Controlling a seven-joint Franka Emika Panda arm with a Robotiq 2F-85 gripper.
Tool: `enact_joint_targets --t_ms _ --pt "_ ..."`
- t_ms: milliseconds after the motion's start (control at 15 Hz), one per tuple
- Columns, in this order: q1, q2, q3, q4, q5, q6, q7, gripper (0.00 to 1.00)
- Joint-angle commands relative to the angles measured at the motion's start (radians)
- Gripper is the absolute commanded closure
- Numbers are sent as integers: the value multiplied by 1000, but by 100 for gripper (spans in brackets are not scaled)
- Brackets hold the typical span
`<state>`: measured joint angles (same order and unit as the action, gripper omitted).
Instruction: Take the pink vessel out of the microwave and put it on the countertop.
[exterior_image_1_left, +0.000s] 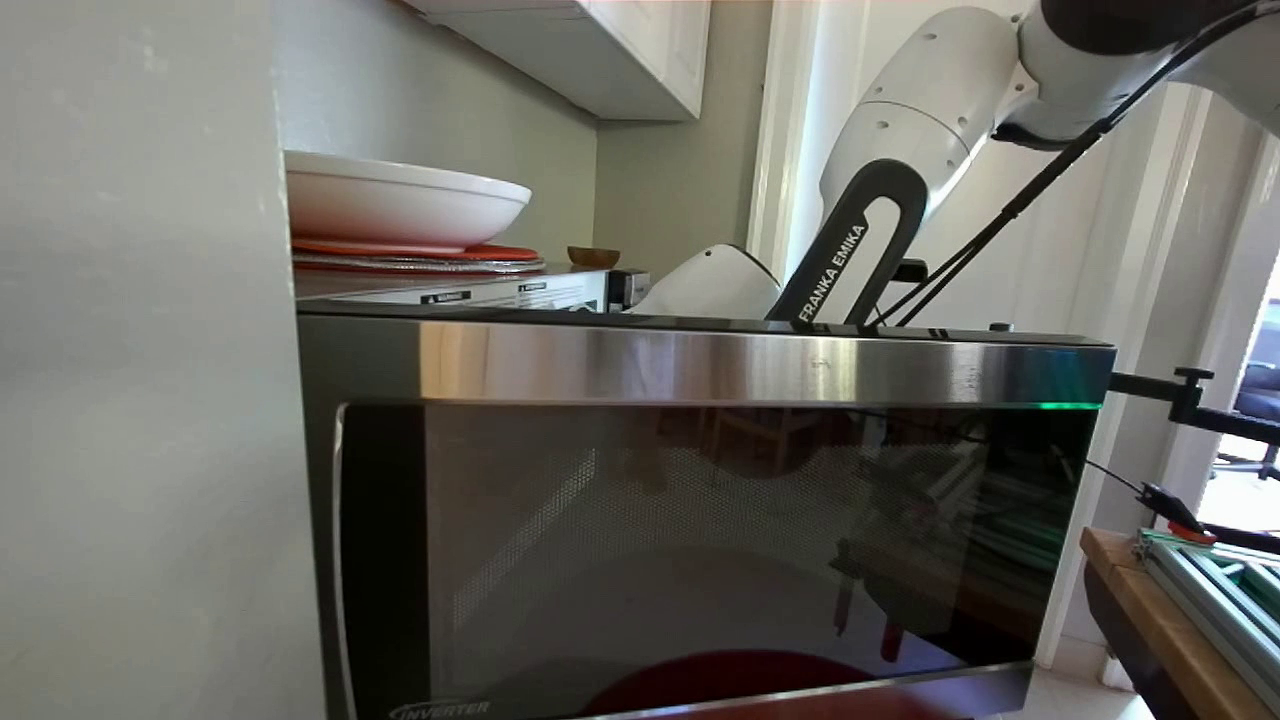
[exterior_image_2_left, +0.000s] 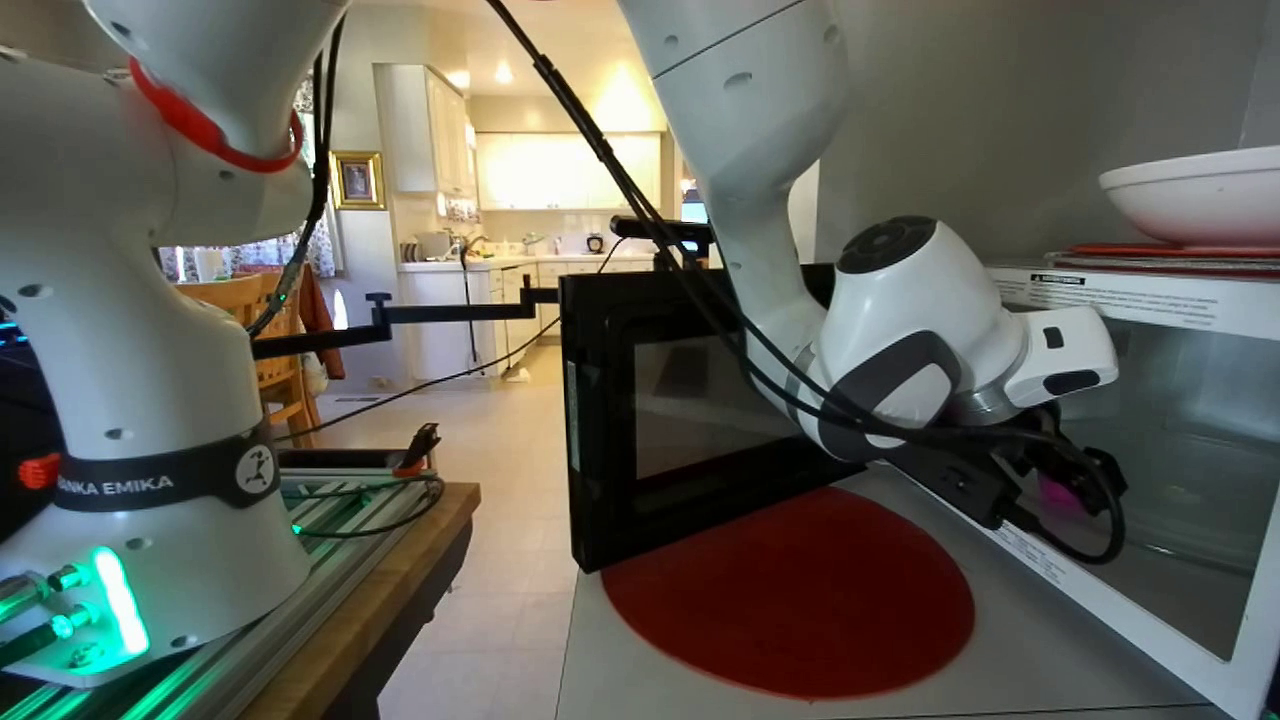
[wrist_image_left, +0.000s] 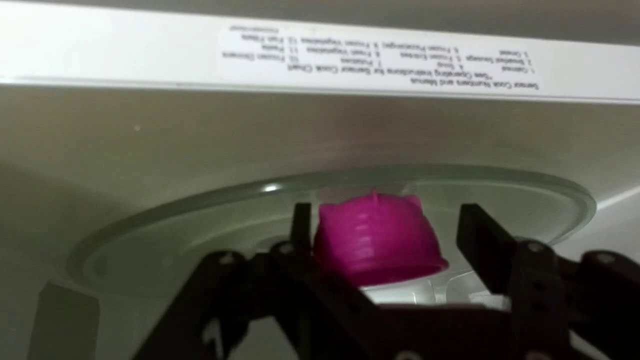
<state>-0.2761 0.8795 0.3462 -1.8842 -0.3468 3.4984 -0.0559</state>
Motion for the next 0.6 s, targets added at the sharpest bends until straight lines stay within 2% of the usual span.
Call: enact_joint_targets --t_ms 0,133,533 --pt "-18 44 19 29 -31 77 -17 55" --pt "-18 42 19 29 -31 76 -17 65" --pt "-22 23 24 12 -35 69 -19 65"
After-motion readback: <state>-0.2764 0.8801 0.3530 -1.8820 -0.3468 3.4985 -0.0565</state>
